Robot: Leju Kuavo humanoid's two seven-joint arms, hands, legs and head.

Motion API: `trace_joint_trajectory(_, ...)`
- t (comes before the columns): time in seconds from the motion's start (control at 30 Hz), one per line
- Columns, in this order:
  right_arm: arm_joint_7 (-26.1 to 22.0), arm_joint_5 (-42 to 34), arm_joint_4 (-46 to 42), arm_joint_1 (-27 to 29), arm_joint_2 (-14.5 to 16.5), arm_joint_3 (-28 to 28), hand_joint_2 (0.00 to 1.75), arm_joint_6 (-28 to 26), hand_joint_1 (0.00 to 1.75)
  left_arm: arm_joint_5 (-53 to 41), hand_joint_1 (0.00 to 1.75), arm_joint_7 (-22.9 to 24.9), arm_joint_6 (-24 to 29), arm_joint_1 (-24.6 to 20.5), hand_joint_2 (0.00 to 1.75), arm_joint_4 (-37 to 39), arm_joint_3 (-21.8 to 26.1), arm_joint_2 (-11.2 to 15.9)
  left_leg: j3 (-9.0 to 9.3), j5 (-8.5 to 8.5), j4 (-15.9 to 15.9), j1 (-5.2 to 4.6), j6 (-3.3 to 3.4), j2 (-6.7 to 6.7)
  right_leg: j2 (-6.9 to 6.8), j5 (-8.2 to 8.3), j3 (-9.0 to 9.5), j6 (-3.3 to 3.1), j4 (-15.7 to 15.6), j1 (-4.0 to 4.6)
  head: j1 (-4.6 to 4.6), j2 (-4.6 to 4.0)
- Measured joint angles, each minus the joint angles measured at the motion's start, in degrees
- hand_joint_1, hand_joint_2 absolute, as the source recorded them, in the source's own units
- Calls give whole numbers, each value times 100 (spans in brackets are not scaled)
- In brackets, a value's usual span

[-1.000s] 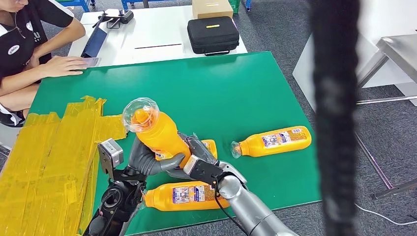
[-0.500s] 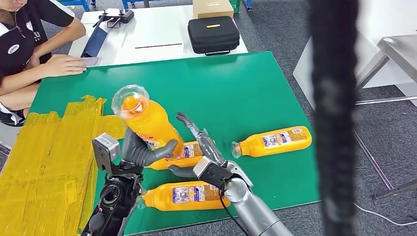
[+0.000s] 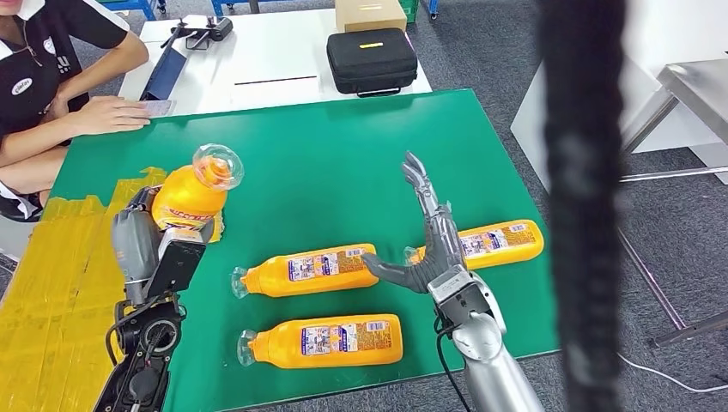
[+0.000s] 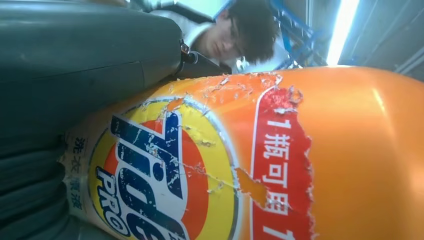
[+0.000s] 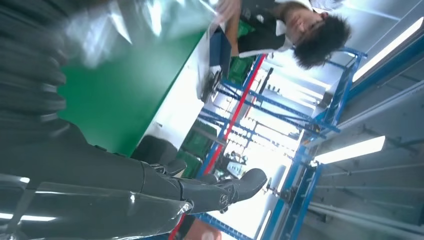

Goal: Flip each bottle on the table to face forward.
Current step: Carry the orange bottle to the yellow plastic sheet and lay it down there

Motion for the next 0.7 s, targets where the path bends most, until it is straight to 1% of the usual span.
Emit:
trace_joint_trajectory(0.07, 53, 76, -96, 72, -13, -85, 175, -49, 0, -1001, 175, 427, 100, -66, 175, 92, 52, 44, 0, 0, 0, 0, 0, -1, -1, 0, 0, 0, 0, 0, 1, 0)
trace_joint_trajectory(0.13, 92, 137, -183, 148, -23, -198, 175, -82, 0, -2443, 175, 1083, 34, -166, 175, 245, 118, 142, 0, 0, 0, 0, 0, 0, -1, 1, 1, 0, 0, 0, 2, 0)
trace_joint_trajectory(0.2, 114, 207, -268, 218, -33, -314, 175, -98, 0, -3659, 175, 1818, -201, -291, 175, 427, 161, 311, 2, 1, 0, 0, -1, 6, 3, 2, 0, -1, 0, 1, 1, 0)
trace_joint_trajectory(0.27, 150, 291, -360, 266, -38, -426, 175, -107, 0, -4168, 175, 2520, -541, -482, 175, 651, 80, 559, 3, 3, 0, 1, -3, 12, 6, 7, -3, -6, 0, 2, 1, 0)
trace_joint_trajectory(0.33, 215, 367, -472, 299, -39, -554, 175, -111, 0, -4265, 175, 3075, -976, -793, 175, 1009, -135, 846, 3, 8, 0, 4, -8, 11, 5, 11, -5, -14, 0, 4, 0, 0)
trace_joint_trajectory(0.4, 271, 427, -585, 326, -40, -681, 175, -115, 0, -4287, 175, 3331, -1369, -1169, 175, 1510, -380, 1090, 1, 15, 0, 8, -13, 5, 2, 13, -5, -16, 1, 8, -1, 0)
trace_joint_trajectory(0.47, 292, 464, -674, 353, -41, -779, 175, -117, 0, -4292, 175, 3416, -1549, -1506, 175, 2024, -591, 1247, 0, 18, 0, 10, -16, 2, 0, 13, -3, -17, 2, 11, 1, 0)
trace_joint_trajectory(0.57, 305, 490, -766, 393, -41, -877, 175, -115, 0, -4297, 175, 3458, -1572, -1837, 175, 2617, -838, 1355, 0, 18, 0, 9, -16, 9, 4, 15, -2, -17, 4, 8, 2, 0)
trace_joint_trajectory(0.7, 309, 504, -818, 427, -41, -941, 175, -115, 0, -4300, 175, 3504, -1629, -2039, 175, 3040, -1012, 1422, 0, 18, 1, 7, -16, 8, 5, 15, -3, -18, 3, 6, 1, 0)
